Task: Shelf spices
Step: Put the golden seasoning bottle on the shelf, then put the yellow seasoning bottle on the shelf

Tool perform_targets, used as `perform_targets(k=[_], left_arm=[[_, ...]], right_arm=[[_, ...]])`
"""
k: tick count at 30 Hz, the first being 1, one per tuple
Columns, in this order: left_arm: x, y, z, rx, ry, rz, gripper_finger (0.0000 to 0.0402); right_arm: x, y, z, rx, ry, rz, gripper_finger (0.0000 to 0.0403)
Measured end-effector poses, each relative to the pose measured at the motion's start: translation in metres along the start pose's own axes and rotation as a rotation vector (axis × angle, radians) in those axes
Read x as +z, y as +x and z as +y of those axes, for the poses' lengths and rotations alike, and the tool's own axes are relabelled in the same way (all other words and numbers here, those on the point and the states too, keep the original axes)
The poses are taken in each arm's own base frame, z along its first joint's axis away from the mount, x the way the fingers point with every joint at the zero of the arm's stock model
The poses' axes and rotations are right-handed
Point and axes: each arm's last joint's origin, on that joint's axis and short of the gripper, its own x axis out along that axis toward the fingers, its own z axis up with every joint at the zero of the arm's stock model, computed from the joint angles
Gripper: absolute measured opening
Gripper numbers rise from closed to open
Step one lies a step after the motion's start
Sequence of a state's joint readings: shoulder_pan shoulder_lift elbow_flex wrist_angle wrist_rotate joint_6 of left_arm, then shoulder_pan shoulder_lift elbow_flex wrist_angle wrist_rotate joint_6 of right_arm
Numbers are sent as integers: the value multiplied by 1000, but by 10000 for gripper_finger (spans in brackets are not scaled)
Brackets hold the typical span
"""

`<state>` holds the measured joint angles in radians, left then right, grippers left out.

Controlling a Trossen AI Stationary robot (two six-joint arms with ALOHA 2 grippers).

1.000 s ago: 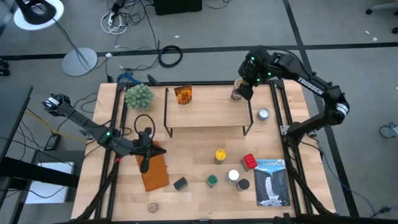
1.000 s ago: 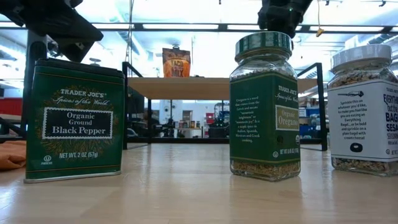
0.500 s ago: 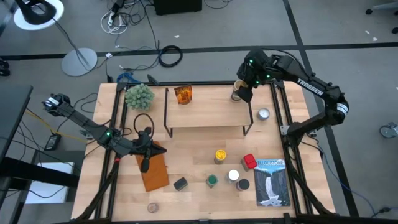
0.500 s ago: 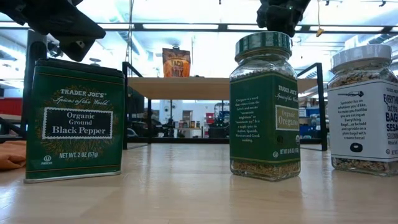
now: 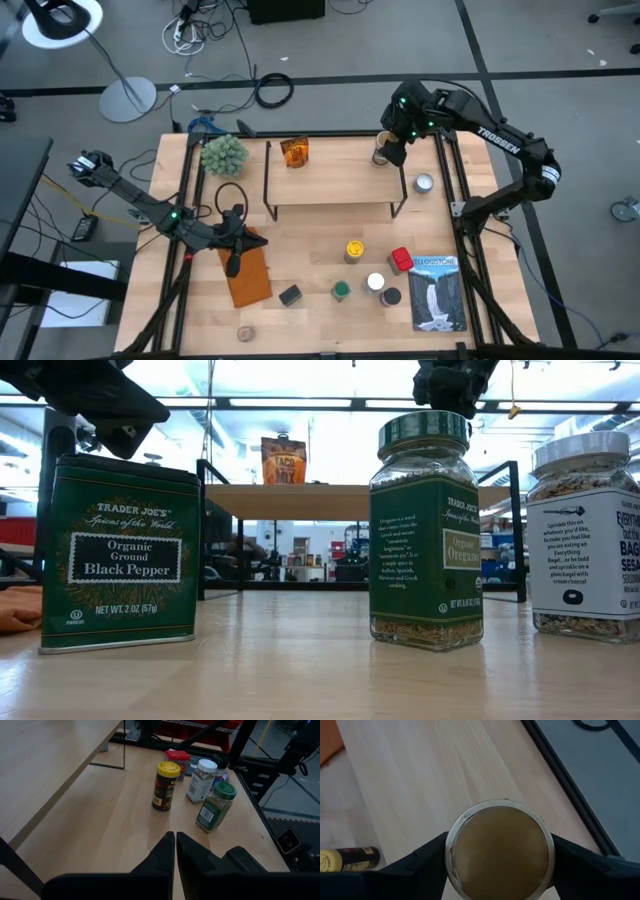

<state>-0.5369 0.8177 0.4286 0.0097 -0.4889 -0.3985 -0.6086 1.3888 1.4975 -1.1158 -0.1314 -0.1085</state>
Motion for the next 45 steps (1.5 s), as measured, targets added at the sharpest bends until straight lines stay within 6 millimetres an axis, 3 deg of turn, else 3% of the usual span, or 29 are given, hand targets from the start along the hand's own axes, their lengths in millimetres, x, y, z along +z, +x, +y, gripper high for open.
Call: perform_targets(k=[11, 22, 30, 40, 45], left_arm=[[0, 0, 0, 0, 0, 1, 21], [0, 0, 0, 0, 0, 1, 21], [0, 0, 0, 0, 0, 1, 21], [0, 0, 0, 1, 1, 1, 21], [0, 0, 0, 1, 2, 3, 21]], right_arm=[[0, 0, 0, 0, -6, 0, 290], [2, 0, 0, -4, -2, -18, 332], [2, -1, -2, -44, -1, -16, 328], [12, -23, 0, -51, -4, -82, 336], [6, -39, 3, -45, 37, -26, 336]])
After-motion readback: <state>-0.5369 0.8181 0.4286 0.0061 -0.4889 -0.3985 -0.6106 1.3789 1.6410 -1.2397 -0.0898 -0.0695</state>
